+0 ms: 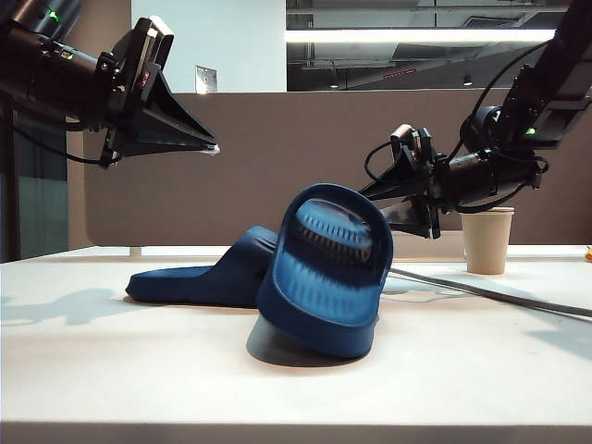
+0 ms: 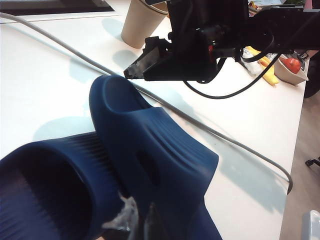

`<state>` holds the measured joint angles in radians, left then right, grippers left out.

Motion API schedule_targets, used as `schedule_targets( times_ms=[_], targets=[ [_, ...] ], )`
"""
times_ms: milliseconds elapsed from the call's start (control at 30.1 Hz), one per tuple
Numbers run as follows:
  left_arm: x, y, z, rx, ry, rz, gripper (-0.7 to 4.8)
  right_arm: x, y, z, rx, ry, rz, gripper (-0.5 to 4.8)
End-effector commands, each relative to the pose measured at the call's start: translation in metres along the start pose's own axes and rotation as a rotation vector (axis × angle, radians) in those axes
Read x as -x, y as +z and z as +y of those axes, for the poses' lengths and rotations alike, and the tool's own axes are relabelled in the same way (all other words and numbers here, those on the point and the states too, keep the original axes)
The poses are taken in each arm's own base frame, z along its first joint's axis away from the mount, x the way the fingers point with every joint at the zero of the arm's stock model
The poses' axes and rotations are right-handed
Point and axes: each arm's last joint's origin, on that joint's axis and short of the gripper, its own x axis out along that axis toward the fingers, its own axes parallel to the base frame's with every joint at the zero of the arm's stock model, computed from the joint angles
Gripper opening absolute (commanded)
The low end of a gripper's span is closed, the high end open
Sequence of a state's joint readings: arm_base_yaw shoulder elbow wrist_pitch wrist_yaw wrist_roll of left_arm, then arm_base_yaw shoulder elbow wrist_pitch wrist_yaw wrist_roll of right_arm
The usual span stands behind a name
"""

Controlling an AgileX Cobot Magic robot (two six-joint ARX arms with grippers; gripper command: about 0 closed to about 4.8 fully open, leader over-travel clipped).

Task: Interlock the pair of blue slippers on the table with their fronts facing up.

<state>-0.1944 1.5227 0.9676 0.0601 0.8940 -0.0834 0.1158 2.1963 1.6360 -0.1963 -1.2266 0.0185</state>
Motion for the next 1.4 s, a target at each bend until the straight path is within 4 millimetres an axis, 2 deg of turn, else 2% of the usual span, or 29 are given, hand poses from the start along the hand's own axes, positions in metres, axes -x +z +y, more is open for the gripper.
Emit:
schedule_targets(
  times_ms=[33,266,432,598,1163,1395],
  targets=[
    [0.001,0.003,-0.002,-0.014,-0.01,-0.01,0.29,-0.002,0.001,-0.003,0.022,0.031,-0.009,2.44],
    [0.001,0.003,-0.002,-0.013,-0.01,-0.01,0.29,-0.003,0.001,-0.006,0.044,0.025,-0.017,2.45],
    [0.001,0.003,-0.002,-0.013,-0.01,-0.009,0.29,-0.006,-0.006,-0.015,0.023,0.023,-0.009,2.47],
    [0.001,0.003,-0.002,-0.013,-0.01,-0.009,0.29,-0.009,-0.012,-0.022,0.006,0.03,-0.003,2.75],
    [0.0,0.003,-0.001,-0.013,-0.002,-0.01,0.29,-0.012,-0.013,-0.023,0.019,0.082,-0.002,2.74],
    [0.0,0.003,-0.001,-0.013,-0.002,-0.01,0.28,-0.022,-0.016,-0.022,0.016,0.114,0.014,2.74]
  ],
)
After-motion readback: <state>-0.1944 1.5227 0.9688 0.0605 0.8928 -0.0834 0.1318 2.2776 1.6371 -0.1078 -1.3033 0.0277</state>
